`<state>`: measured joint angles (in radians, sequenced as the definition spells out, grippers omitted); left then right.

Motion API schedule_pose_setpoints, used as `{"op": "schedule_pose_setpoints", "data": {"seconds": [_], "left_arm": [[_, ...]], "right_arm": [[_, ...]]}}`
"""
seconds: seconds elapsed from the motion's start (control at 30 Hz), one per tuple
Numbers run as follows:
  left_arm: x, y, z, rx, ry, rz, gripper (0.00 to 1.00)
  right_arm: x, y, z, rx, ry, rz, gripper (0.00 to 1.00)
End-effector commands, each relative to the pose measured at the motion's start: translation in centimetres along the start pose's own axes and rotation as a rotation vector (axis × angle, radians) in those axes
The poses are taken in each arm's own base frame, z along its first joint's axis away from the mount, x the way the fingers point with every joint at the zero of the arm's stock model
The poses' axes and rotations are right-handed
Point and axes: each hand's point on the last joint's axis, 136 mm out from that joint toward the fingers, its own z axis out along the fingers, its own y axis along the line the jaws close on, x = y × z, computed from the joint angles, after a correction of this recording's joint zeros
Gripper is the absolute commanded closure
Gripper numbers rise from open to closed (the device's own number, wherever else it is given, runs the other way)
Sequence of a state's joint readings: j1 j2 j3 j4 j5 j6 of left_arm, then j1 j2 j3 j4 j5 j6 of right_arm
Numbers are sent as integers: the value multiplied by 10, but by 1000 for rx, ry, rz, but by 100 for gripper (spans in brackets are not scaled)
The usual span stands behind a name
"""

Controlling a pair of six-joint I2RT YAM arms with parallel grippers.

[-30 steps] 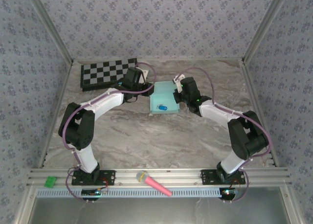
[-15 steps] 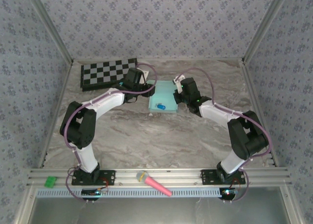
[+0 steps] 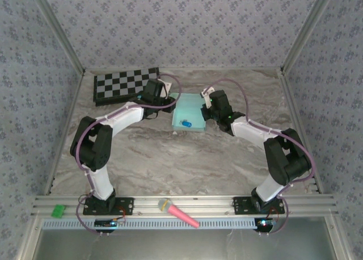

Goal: Fold the paper box

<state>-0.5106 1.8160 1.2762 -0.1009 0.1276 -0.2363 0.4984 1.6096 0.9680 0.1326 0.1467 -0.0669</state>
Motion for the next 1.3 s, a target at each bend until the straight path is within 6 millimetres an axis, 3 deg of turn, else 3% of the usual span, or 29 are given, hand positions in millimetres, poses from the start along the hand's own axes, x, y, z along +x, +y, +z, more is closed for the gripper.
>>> {"op": "schedule_pose_setpoints", "data": {"seconds": [0.0,0.37,1.27], "left_arm": [[-5,-7,-5,31,-22,-17,80],[-13,-16,-9,2,-67,-58,83],[-16,-14,-15,-43,-143,-132,85]], "right_arm": [[-1,4,1,15,-6,28,99],[-3,4,11,111,-45,73,96],[-1,-4,20,252,-49,246,90]]}}
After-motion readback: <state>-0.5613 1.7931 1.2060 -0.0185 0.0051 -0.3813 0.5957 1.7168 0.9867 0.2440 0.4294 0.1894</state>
